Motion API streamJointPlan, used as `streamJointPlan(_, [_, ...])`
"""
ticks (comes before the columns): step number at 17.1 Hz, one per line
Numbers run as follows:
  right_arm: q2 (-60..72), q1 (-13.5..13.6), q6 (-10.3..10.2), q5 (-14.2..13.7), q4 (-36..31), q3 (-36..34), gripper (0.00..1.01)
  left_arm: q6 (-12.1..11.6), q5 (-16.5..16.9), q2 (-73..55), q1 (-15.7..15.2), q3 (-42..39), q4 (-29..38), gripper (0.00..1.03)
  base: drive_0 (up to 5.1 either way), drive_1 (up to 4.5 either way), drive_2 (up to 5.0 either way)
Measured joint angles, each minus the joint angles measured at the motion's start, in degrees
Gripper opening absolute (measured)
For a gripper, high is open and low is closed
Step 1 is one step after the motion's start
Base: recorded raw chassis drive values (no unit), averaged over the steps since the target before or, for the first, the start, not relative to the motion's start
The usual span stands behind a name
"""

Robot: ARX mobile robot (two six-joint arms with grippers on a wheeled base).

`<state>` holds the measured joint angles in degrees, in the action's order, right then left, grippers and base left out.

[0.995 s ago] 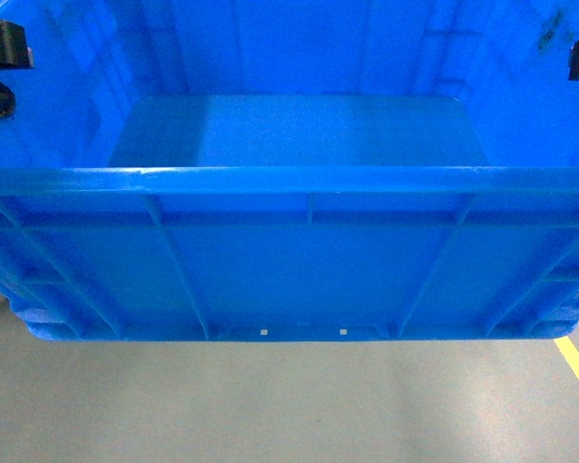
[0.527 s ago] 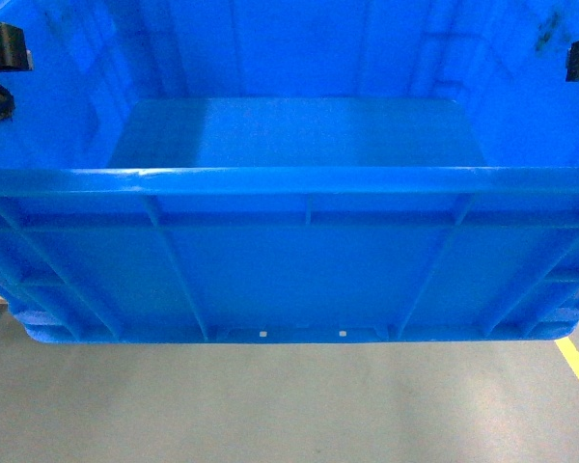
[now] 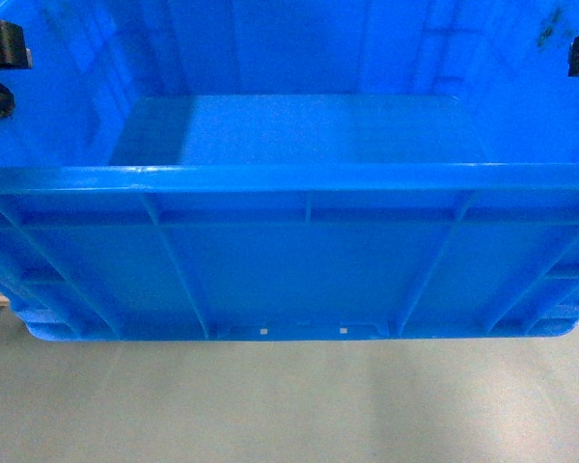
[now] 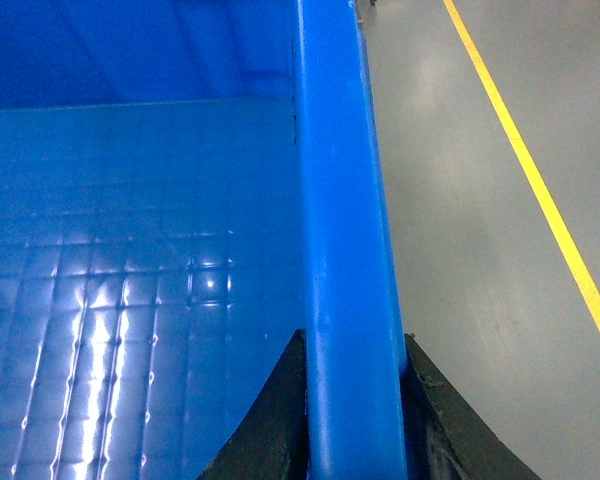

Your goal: Place box next to blue box on left shelf

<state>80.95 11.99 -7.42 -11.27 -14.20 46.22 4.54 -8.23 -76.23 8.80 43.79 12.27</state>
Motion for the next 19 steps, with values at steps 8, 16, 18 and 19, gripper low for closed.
streamJointPlan(8, [-0.02, 0.00, 0.00, 0.02, 0.04, 0.00, 0.18, -0.02, 0.00, 0.00, 0.00, 0.00, 0.00, 0.18, -5.0, 2.37, 2.4])
streamJointPlan(16, [-0.02, 0.00, -0.04, 0.07, 0.28, -0.02, 0.18, -0.07, -0.07, 0.00, 0.00, 0.00, -0.11, 0.18, -5.1, 2.34, 2.3])
streamJointPlan(18, [-0.02, 0.00, -0.02, 0.11, 0.07, -0.02, 0.18, 0.00, -0.13, 0.00, 0.00, 0.00, -0.09, 0.18, -5.1, 2.34, 2.3])
streamJointPlan(19, [-0.02, 0.00, -0.02, 0.09, 0.11, -0.02, 0.18, -0.02, -0.09, 0.00, 0.00, 0.00, -0.13, 0.18, -5.1, 2.34, 2.3])
